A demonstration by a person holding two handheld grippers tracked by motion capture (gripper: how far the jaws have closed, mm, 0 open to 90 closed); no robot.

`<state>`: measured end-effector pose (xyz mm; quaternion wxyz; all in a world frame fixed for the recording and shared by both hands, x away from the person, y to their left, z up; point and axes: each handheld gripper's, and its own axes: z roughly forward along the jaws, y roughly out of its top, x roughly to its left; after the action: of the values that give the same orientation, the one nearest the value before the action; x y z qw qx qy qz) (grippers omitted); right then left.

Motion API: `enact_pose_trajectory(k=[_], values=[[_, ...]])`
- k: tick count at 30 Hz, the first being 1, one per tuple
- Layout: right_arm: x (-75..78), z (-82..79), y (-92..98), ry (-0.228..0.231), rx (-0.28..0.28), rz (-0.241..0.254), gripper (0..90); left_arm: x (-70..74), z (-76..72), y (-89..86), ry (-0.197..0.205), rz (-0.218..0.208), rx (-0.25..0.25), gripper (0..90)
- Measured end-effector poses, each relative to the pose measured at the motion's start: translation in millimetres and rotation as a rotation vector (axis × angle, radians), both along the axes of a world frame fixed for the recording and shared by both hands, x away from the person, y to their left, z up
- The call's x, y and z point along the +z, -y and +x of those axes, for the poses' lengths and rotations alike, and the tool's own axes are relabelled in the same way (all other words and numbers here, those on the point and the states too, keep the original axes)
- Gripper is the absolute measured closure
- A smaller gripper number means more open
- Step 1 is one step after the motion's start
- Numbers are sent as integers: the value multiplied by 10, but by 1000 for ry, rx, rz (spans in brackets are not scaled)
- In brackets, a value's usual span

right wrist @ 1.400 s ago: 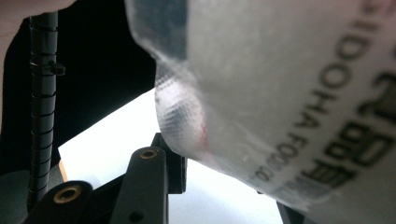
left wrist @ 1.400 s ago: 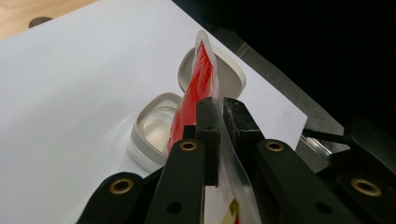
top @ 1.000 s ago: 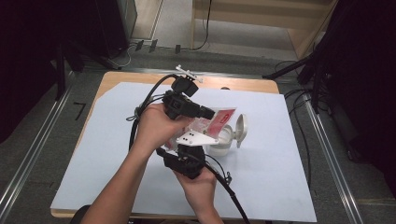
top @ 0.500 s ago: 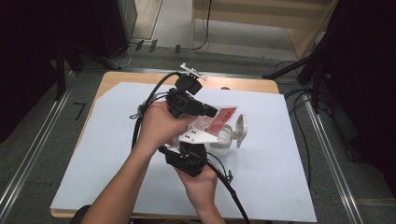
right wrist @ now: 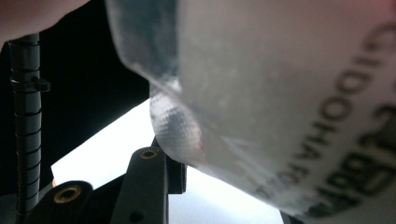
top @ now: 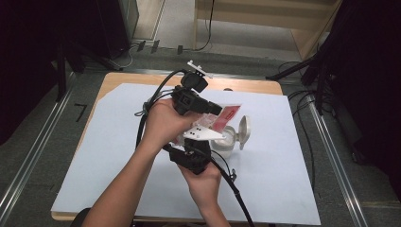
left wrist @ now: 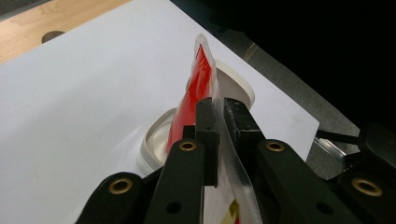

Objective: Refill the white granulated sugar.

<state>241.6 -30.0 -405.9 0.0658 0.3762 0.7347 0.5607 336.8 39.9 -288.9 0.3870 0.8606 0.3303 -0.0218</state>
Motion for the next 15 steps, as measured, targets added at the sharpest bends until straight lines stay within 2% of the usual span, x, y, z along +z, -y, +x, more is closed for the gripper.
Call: enact_pose_trajectory(k=[5,10,15], values=[[11,54,19,-7,-5,-2,646,3,48,18,1,-1,-2,854],[6,54,26,1,-6,-8,646,1,35,21,5,-7,-1,854],[4,51,23,1,-6,-22,647,-16,35,1,-2,-26,-5,855]])
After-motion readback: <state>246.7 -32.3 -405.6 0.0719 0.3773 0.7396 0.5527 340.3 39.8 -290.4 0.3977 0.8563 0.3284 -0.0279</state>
